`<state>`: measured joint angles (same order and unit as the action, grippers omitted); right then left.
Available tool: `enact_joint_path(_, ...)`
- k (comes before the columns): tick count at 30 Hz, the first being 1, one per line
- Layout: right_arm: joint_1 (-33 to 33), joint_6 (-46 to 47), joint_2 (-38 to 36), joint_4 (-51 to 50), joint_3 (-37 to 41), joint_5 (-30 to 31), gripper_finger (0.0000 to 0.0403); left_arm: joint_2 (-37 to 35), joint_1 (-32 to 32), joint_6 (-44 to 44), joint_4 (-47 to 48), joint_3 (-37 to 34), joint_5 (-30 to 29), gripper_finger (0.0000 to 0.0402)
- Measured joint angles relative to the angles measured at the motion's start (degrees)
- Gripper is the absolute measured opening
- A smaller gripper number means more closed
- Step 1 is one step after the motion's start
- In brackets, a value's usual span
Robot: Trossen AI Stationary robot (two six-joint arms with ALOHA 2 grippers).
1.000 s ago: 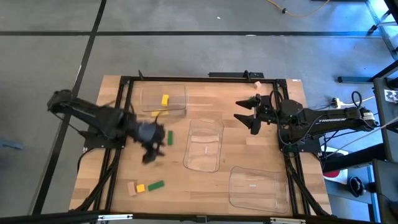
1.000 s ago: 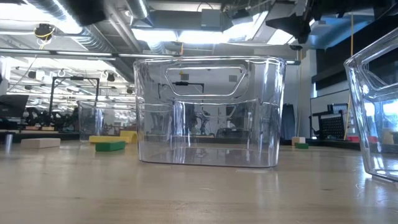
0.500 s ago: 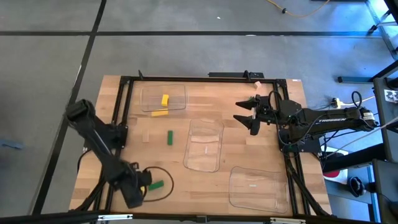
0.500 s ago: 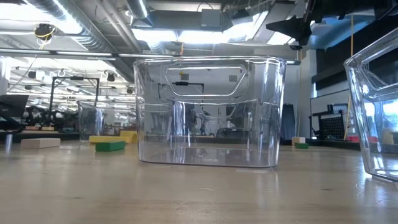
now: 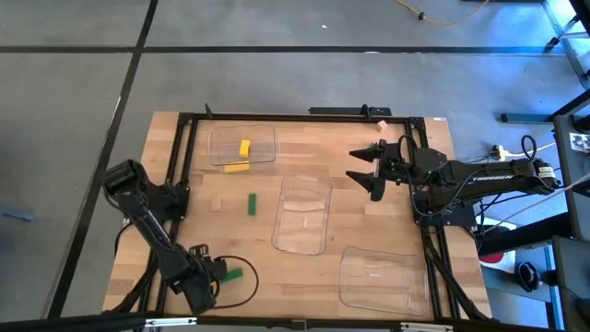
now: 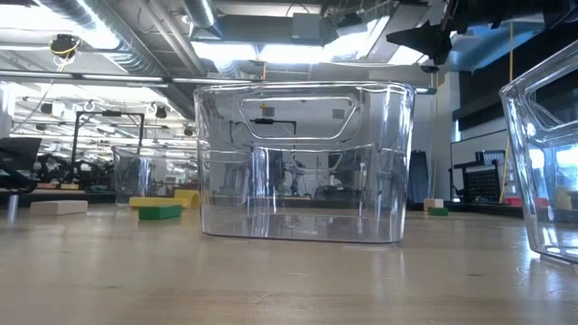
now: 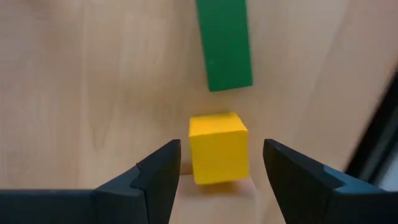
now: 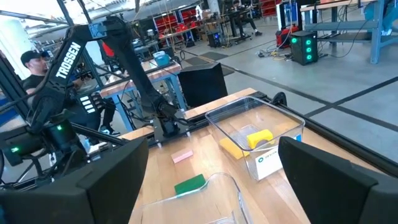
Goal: Sort & place blocks by color
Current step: Put the yellow block into the top transparent bin
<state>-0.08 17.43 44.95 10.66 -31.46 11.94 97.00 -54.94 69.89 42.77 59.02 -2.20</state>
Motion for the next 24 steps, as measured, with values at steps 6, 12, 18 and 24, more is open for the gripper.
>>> enact_joint_path(6,-0.02,0.04,0.0,-0.07,0.0,0.0,0.0362,2.93,0.07,0.01,-0.22,0.0,0.29,0.022)
enact_joint_path(12,-0.02,0.04,0.0,-0.11,0.0,0.0,0.0362,4.77,0.04,0.02,-0.48,-0.02,2.27,0.0217)
enact_joint_path(18,-0.02,0.34,0.0,-0.31,0.0,0.02,0.0362,4.87,0.39,0.06,-0.42,0.0,0.87,0.017)
enact_joint_path(24,-0.02,0.33,0.0,-0.31,0.0,0.02,0.0362,4.81,2.02,0.04,-0.12,0.0,1.48,0.0121)
